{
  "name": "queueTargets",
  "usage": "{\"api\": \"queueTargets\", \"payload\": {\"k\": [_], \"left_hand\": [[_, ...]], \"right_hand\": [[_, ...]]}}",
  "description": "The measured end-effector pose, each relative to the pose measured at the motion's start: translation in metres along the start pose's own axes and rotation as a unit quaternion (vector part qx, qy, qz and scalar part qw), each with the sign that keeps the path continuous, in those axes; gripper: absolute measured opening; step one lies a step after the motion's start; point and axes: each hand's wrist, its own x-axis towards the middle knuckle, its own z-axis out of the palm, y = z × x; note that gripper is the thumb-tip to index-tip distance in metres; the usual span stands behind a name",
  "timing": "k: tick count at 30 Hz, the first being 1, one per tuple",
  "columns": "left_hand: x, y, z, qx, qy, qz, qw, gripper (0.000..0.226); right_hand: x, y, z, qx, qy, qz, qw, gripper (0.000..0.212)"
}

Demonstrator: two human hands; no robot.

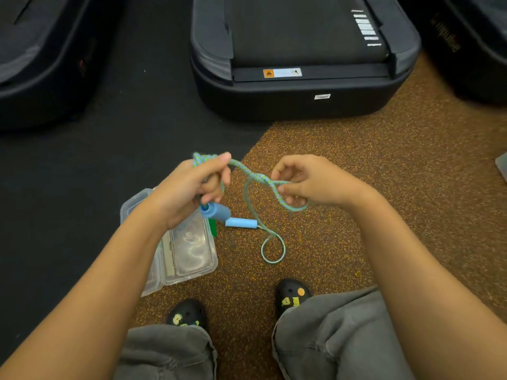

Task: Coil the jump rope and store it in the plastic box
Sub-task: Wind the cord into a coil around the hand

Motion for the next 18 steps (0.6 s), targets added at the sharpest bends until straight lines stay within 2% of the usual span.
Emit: {"api": "queueTargets", "payload": {"k": [3, 7, 9, 11, 14, 18], "left_hand": [[0.0, 0.002, -0.006, -0.026, 0.018, 0.007, 0.999, 0.038], [-0.001, 0.001, -0.005, -0.018, 0.031, 0.008, 0.999, 0.039], [-0.001, 0.001, -0.003, -0.021, 0.027, 0.005, 0.999, 0.038], [-0.001, 0.001, 0.0, -0.028, 0.018, 0.005, 0.999, 0.038], [-0.001, 0.002, 0.001, -0.04, 0.015, 0.005, 0.999, 0.037], [-0.001, 0.002, -0.003, -0.077, 0.027, 0.005, 0.997, 0.038]], "right_hand": [[0.002, 0.002, -0.002, -0.083, 0.014, 0.026, 0.996, 0.009], [0.004, 0.013, -0.009, -0.044, 0.023, 0.088, 0.995, 0.022], [0.002, 0.01, -0.009, 0.032, 0.0, 0.084, 0.996, 0.034], [-0.002, 0.001, -0.008, 0.15, -0.064, 0.066, 0.984, 0.05], [-0.003, -0.01, -0.006, 0.231, -0.146, 0.038, 0.961, 0.04], [0.001, -0.009, -0.005, 0.302, -0.178, 0.023, 0.936, 0.018]]}}
